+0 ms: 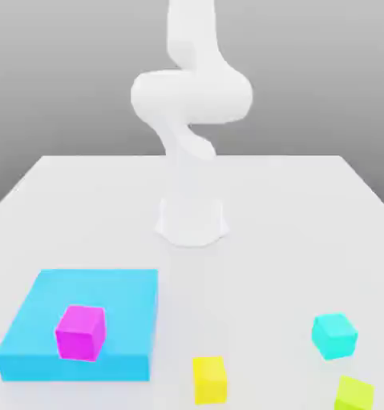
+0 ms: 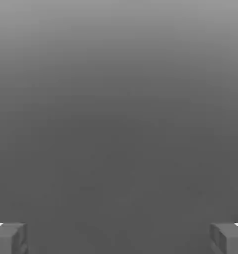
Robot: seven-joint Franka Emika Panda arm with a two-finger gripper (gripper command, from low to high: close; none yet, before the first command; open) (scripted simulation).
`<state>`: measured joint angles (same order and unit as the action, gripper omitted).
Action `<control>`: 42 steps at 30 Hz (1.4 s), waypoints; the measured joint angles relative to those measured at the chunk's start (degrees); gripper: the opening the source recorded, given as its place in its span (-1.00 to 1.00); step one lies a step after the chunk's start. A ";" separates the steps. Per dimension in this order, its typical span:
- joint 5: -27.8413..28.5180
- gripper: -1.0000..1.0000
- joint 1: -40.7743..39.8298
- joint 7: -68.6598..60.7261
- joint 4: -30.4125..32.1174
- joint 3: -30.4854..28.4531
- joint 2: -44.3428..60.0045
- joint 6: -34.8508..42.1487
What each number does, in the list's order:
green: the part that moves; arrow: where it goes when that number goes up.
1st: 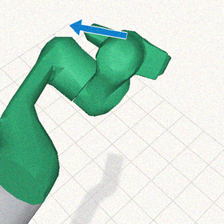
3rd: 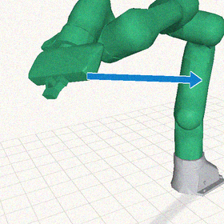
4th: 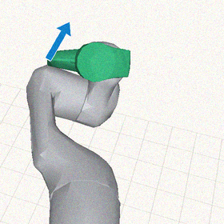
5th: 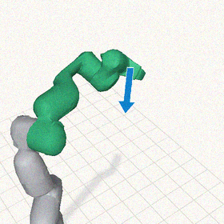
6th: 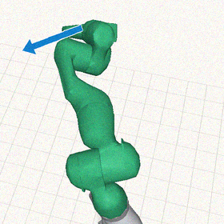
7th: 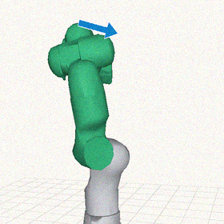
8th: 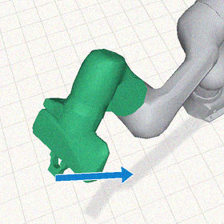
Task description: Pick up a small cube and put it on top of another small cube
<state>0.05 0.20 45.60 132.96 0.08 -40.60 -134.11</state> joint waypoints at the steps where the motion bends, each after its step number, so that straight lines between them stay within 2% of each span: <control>1: 0.03 0.00 0.10 -0.10 0.51 0.02 2.26 -1.00; 24: 0.56 0.00 1.66 -2.25 11.31 1.05 50.21 -22.31; 30: 1.09 0.00 2.05 -2.03 10.14 0.70 62.67 -31.10; 31: 1.15 -1.00 2.11 -1.98 9.87 0.63 64.08 -32.21; 37: 1.32 -1.00 2.09 -1.83 9.72 0.64 64.77 -32.76; 42: 0.91 -1.00 1.79 -2.15 11.30 1.02 57.10 -26.65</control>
<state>0.96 1.99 43.45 144.26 1.10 16.50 -160.76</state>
